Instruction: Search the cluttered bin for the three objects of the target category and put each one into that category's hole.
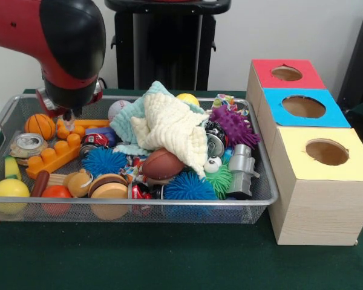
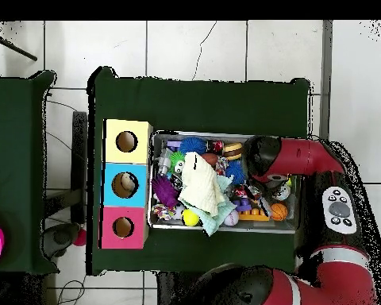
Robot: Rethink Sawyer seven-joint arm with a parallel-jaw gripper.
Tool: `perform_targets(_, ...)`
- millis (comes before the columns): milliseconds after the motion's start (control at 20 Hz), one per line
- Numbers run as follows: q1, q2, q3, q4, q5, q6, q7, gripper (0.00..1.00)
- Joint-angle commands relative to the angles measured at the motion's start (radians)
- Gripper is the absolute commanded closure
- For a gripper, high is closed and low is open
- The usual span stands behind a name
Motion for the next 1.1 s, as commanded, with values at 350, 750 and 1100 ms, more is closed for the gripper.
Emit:
perform_targets(350,-0.006,0.041,0.124,0.000,0.158,0.041,0.102,1.00)
perform_targets(750,0.030,0.042,0.102,-0.007,0.300,0.073,0.238,1.00)
perform_targets(1100,0.087,0.008,0.064,-0.016,0.375,0.136,0.282,1.00)
